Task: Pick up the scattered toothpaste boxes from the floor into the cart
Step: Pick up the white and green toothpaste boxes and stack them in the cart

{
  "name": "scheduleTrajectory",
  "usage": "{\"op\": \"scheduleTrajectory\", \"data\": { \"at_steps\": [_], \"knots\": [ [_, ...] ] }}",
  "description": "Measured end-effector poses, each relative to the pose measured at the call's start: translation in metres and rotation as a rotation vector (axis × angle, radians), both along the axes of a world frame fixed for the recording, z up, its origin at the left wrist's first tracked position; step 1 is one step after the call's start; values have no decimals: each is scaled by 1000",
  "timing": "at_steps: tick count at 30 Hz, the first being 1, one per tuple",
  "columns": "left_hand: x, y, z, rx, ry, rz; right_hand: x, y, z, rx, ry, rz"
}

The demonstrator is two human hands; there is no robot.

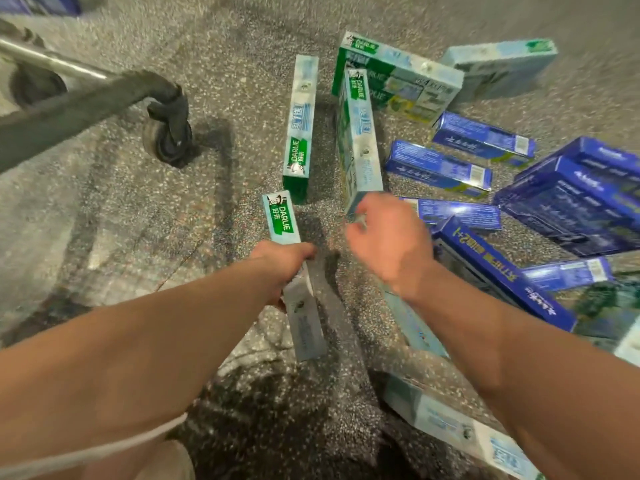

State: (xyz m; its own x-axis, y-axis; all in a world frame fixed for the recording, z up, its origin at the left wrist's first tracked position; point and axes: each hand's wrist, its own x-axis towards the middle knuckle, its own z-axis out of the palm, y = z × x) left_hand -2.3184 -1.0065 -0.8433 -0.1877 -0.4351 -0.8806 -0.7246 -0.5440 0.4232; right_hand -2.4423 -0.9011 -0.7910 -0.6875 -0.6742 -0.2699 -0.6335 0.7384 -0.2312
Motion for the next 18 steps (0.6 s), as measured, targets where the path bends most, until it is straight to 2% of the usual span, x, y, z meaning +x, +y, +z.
{"op": "scheduleTrajectory", "data": {
  "at_steps": [2, 5, 11, 15, 18],
  "knots": [
    [-1, 3, 4, -46, -16, -30, -19, 11, 4, 43, 167, -106],
    [1, 6, 4, -94, -37, -51, -26, 25, 0, 250, 63, -218],
    [6, 14, 1, -187, -47, -90, -12, 37, -16, 328, -42, -51],
    [8, 24, -5, -223, -7, -162, -14, 43, -23, 396, -38, 27],
    [10, 31, -8, -250, 9, -194, -11, 44, -22, 324, -94, 61]
  ]
}}
